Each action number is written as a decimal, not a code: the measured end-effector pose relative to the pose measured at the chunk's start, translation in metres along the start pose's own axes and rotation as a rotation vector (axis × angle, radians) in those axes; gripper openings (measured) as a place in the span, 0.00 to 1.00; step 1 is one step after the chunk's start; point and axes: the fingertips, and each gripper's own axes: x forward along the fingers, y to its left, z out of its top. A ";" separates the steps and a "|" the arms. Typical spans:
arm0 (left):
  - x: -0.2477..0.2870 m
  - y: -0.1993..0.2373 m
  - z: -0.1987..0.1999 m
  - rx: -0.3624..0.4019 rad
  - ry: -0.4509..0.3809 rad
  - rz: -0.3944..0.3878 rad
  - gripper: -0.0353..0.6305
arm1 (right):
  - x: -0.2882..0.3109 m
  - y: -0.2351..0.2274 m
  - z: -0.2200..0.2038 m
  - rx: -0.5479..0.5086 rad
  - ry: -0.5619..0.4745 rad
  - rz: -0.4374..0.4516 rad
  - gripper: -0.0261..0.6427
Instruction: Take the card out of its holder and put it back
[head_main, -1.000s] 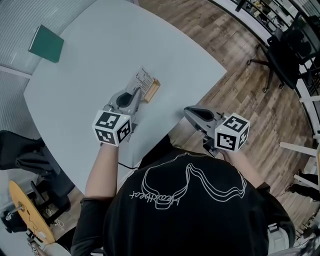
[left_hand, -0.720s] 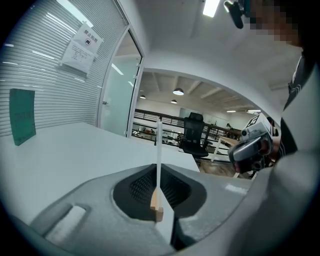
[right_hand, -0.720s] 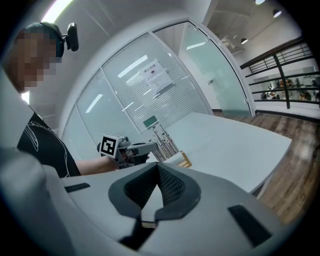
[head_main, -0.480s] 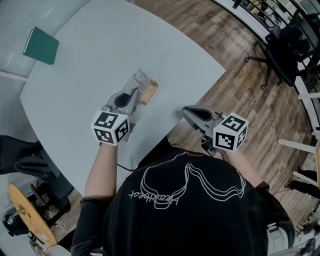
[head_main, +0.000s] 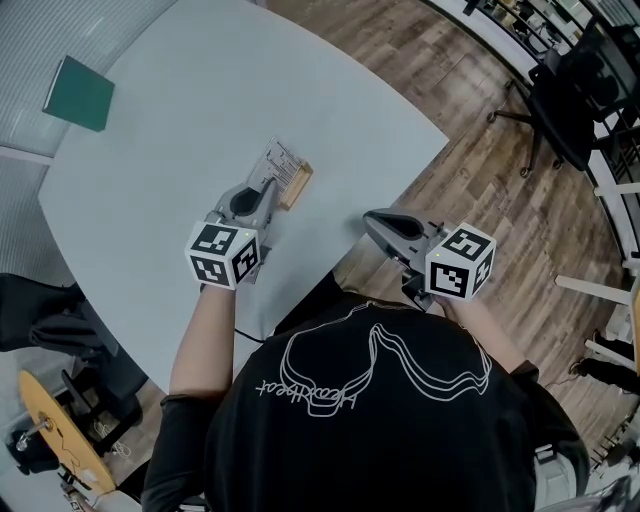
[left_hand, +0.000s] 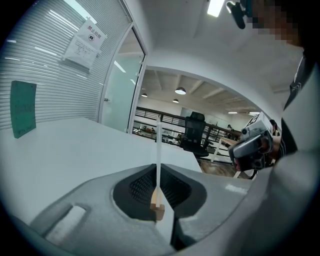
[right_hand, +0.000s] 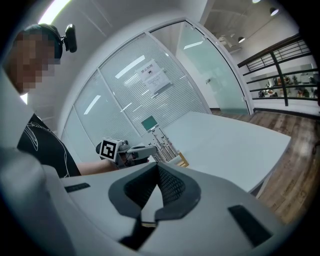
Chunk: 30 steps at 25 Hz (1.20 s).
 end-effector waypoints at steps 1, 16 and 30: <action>0.000 0.001 -0.001 -0.002 0.002 0.000 0.09 | 0.000 0.000 0.000 0.001 -0.001 0.000 0.05; 0.014 0.000 -0.026 -0.026 0.034 -0.004 0.09 | -0.010 -0.012 0.003 0.013 -0.008 -0.029 0.05; 0.019 0.001 -0.038 -0.053 0.041 0.018 0.09 | -0.019 -0.017 -0.010 0.029 -0.001 -0.046 0.05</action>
